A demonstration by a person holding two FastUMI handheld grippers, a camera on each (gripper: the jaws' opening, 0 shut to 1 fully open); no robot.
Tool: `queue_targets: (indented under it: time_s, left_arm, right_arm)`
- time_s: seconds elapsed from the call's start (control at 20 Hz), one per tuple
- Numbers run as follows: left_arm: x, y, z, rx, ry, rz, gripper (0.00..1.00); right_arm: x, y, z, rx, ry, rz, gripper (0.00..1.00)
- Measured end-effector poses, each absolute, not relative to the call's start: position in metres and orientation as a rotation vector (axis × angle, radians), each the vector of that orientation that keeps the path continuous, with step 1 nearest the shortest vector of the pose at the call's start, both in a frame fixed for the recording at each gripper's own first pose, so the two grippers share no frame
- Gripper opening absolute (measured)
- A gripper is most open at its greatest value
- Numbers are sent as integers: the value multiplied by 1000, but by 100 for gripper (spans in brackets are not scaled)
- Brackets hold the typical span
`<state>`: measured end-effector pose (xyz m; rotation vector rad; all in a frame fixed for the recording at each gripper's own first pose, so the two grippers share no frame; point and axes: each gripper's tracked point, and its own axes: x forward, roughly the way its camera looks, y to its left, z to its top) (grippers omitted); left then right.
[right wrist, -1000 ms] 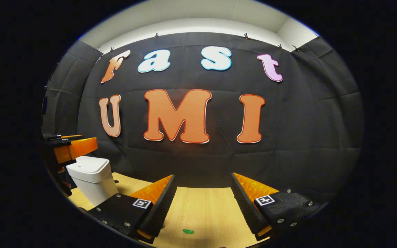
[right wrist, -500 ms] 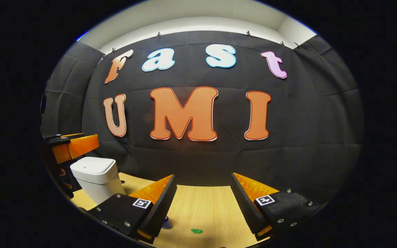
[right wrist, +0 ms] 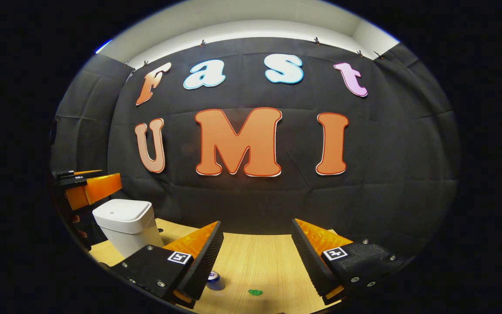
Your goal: Press the lid of the desktop garbage bin to open it, pick up the crumpled paper on the desktop and throw it into the bin, then pick up the pop can on the desktop and drop it into the bin, and finally close the garbage bin lid.
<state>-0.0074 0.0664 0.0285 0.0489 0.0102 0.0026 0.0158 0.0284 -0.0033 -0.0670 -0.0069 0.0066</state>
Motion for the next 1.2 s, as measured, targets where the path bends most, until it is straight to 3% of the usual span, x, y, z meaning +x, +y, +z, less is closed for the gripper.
queue_targets:
  time_s: [0.2,0.3,0.4,0.45,0.6,0.7,0.75,0.8,1.2]
  left_arm:
    - [-4,86,35,68,-2,54,89]
    - [-2,105,38,97,-13,91,80]
    - [1,121,38,102,-8,115,68]
    - [5,134,36,88,-5,146,55]
    - [15,179,28,36,22,241,33]
    - [20,205,23,5,36,272,25]
    - [18,217,22,4,44,292,11]
    - [23,226,17,3,56,291,2]
    - [32,255,-66,-83,264,281,0]
  right_arm:
    - [20,30,-3,-67,-11,11,93]
    - [23,33,-5,-67,-2,16,93]
    - [24,35,-7,-69,1,20,94]
    - [25,36,-7,-69,0,22,94]
    - [29,38,-8,-75,1,26,94]
    - [32,39,-10,-78,8,29,94]
    - [31,39,-12,-79,12,30,94]
    - [31,39,-13,-82,16,27,94]
    - [37,43,-21,-82,37,34,94]
